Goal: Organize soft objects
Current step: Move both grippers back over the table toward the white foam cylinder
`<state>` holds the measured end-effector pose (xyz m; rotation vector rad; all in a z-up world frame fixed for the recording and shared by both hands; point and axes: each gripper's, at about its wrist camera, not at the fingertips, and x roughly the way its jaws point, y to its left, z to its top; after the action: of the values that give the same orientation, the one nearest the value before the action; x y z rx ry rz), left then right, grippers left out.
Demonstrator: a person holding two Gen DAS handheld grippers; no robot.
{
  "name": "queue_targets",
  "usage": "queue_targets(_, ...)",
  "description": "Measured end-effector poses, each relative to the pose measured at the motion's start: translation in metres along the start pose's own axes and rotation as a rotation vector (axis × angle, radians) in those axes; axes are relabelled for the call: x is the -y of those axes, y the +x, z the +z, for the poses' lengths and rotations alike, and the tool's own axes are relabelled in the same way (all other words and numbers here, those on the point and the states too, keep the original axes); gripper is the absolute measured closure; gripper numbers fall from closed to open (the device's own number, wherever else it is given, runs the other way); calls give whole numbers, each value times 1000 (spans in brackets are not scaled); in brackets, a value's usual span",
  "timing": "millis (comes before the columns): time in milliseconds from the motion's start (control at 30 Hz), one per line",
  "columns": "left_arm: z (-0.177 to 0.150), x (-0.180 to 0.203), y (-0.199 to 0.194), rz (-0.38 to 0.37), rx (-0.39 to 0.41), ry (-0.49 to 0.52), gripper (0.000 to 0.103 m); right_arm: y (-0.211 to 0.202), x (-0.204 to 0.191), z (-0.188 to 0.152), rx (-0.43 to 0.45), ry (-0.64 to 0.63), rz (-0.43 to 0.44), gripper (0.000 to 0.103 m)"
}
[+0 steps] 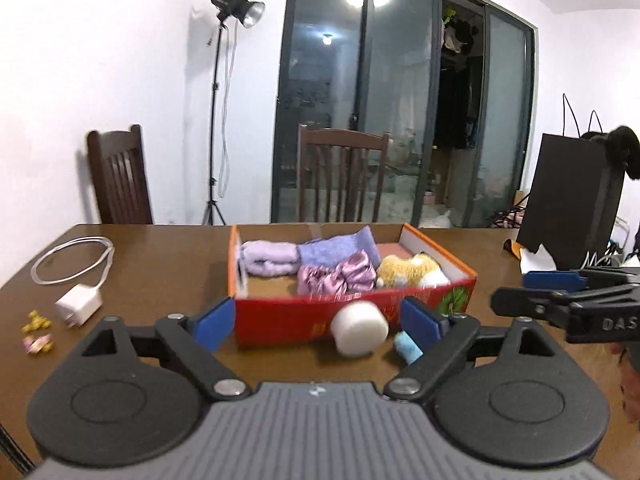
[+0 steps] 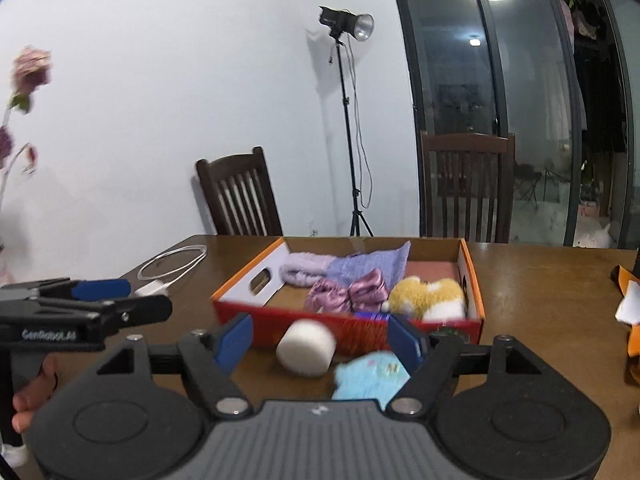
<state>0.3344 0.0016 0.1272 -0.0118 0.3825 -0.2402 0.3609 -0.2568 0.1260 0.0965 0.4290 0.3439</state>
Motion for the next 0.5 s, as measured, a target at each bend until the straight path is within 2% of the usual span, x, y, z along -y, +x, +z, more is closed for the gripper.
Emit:
queue_targets(67, -14, 3, -20, 15, 13, 4, 8, -16, -9, -15, 7, -17, 4, 28)
queue_targets(233, -63, 9, -74, 32, 53, -32, 2, -58, -27, -64, 25, -54, 15, 16)
queue_targets(300, -86, 11, -87, 45, 32, -42, 2, -69, -33, -84, 1, -99, 39, 16)
queue_targets(367, -107, 11, -97, 39, 4, -49, 2, -78, -38, -104, -20, -121, 28, 15)
queue_targets(500, -128, 6, -110, 72, -23, -65, 2, -95, -39, -136, -60, -107, 20, 15)
